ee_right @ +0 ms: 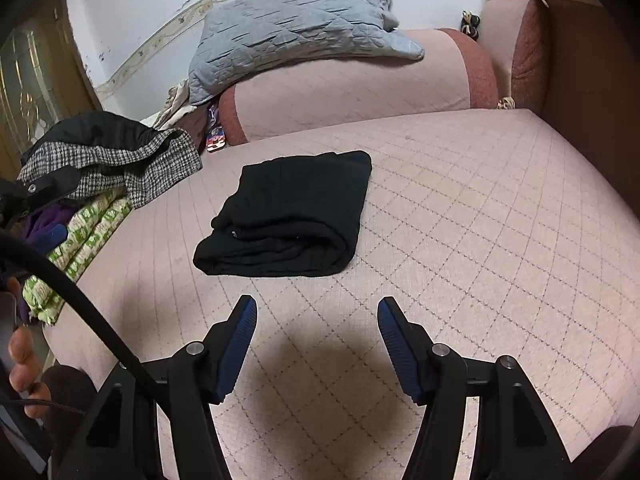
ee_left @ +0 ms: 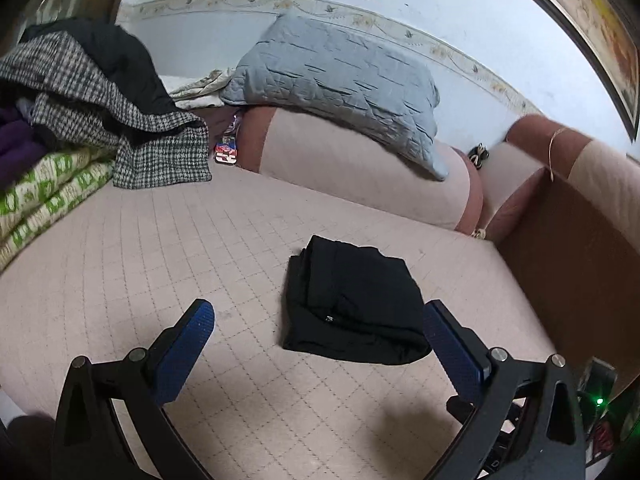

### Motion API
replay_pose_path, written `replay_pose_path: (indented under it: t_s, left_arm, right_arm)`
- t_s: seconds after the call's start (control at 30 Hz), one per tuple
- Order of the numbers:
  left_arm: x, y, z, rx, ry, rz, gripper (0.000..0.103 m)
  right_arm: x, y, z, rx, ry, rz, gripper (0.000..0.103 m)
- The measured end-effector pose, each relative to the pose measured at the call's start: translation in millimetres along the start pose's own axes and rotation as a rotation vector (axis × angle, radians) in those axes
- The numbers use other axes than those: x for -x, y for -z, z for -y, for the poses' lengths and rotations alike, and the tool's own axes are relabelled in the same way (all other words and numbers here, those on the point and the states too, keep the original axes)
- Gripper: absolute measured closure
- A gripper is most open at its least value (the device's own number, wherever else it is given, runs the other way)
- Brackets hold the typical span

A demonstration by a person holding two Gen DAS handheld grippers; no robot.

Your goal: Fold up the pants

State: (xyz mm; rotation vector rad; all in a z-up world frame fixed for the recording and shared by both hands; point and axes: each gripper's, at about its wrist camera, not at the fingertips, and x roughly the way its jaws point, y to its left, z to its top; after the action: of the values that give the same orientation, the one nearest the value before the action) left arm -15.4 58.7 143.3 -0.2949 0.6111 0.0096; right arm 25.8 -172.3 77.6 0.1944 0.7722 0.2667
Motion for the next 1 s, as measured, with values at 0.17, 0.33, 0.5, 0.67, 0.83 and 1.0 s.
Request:
replay_pose_path:
  t_s: [0.17, 0.33, 0.5, 0.67, 0.83, 1.0]
  left_arm:
    - [1, 4, 5, -0.045, -0.027, 0.006, 0.000]
    - [-7, 5, 4, -0.066, -0.071, -0.029, 0.000]
    - [-19, 12, 3, -0.082, -0.084, -0.096, 0.000]
    - [-27, 18, 8, -0.105, -0.088, -0.131, 0.000]
    - [-30, 22, 14, -0.132, -0.099, -0.142, 0.000]
    - [-35, 26, 14, -0.140, -0.099, -0.160, 0.000]
  right_arm:
    - [-5, 2, -6, 0.011, -0.008, -0.016, 0.034]
    - [-9, 4, -13, 0.038, -0.011, -0.030, 0.034]
    - [-15, 6, -16, 0.046, -0.014, -0.049, 0.034]
    - [-17, 8, -18, 0.050, -0.013, -0.058, 0.033]
    - [-21, 8, -17, 0.049, -0.013, -0.070, 0.032]
    - [-23, 8, -17, 0.048, -0.010, -0.074, 0.032]
